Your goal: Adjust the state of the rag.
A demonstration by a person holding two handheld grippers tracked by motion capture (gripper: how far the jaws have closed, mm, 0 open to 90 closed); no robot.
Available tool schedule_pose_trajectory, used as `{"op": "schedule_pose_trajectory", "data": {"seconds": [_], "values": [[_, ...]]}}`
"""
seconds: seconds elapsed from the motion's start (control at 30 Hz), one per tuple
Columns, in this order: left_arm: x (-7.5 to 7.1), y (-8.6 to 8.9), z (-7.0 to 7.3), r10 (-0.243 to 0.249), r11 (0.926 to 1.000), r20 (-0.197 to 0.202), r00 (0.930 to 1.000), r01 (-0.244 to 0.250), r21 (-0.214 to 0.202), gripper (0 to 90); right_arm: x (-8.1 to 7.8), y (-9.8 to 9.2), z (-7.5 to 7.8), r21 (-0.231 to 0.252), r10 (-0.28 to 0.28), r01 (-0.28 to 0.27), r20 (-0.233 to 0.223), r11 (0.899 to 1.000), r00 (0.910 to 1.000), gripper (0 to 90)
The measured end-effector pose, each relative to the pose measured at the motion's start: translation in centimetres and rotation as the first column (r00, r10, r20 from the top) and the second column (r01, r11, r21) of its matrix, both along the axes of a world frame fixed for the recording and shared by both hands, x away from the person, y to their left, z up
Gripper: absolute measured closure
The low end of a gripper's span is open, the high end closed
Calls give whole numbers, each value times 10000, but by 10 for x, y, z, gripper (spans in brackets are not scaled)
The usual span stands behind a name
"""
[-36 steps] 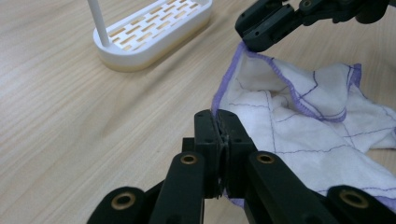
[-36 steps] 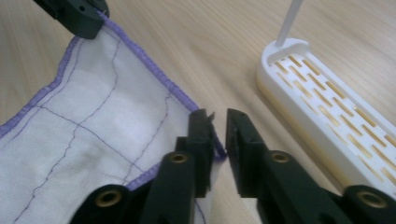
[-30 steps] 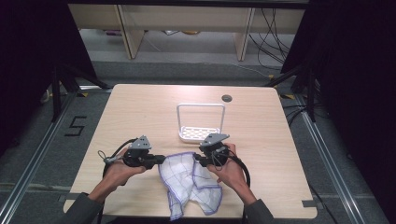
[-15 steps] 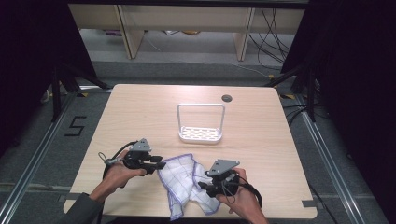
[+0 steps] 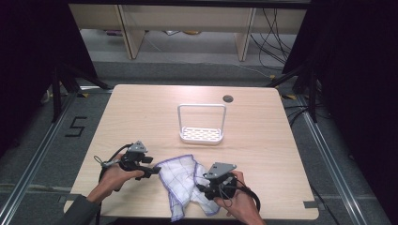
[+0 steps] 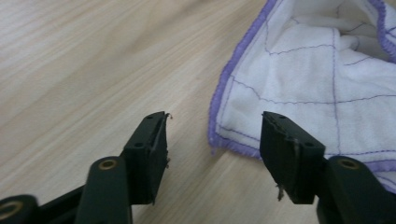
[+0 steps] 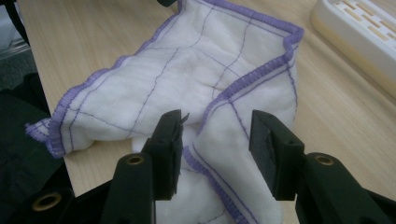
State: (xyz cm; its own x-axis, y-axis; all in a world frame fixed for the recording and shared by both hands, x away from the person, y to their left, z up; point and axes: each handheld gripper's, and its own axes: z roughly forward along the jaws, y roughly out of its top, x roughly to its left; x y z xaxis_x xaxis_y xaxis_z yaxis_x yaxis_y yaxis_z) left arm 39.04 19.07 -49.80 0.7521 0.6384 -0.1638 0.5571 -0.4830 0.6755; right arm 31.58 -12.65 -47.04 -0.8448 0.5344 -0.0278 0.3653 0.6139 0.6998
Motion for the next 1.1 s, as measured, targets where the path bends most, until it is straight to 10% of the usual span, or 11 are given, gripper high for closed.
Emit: {"op": "schedule_pose_trajectory", "data": {"seconds": [0.23,0.37,0.87,1.1], "values": [[1,-11,-6,-274,9993,285,9992,267,259,717,3,12,-10,-773,284,-281,27,9966,9996,596],[-3,-11,-1,-457,9988,681,9966,444,198,874,6,14,-14,-1184,409,-381,219,9922,9989,818],[-37,6,73,-1032,9895,2159,9709,1223,-772,880,1,-39,56,1557,-565,356,1314,9872,9897,876],[-49,16,100,-1051,9858,2499,9626,1340,-1014,880,-1,-46,75,1933,-539,210,1667,9809,9845,877]]}}
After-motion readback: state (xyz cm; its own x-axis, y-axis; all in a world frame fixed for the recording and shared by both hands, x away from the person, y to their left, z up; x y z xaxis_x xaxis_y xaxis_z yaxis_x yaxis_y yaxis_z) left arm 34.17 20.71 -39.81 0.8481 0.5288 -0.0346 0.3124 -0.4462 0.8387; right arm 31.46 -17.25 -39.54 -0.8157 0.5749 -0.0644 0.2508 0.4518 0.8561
